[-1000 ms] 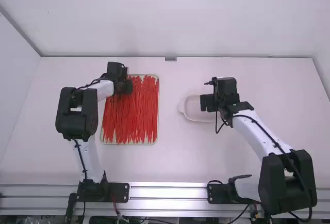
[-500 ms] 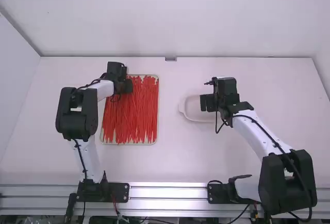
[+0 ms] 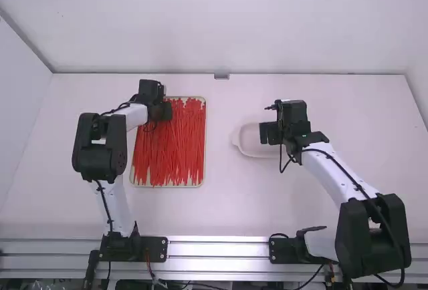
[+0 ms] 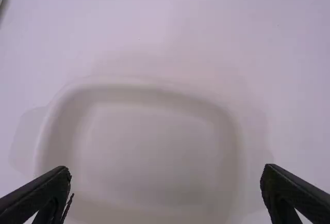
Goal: Fasten the cable tie
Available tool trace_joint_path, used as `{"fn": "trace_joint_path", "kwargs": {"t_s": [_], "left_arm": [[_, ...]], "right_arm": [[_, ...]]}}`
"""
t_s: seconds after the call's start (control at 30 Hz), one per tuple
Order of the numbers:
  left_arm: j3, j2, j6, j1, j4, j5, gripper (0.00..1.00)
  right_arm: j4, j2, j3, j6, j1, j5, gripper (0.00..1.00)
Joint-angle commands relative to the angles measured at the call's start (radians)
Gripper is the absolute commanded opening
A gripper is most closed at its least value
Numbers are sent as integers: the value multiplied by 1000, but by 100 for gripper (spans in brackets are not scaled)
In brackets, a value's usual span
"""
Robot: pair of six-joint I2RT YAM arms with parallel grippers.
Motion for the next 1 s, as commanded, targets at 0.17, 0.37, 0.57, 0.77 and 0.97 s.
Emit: {"fn": "trace_joint_path", "kwargs": {"t_s": [0.17,0.37,0.57,0.77,0.97], "left_arm": [[55,12,-6,4,-61,4,23],[55,12,-6,4,-58,4,21],[54,12,-6,4,-58,4,20],[54,12,-6,4,-60,3,8],[51,12,-6,4,-62,0,2]], "right_arm": [[2,3,30,4,1,6,98],[1,3,30,4,1,6,98],[-7,3,30,4,1,6,98],[-11,3,30,4,1,6,98],[-11,3,30,4,1,6,98]]}}
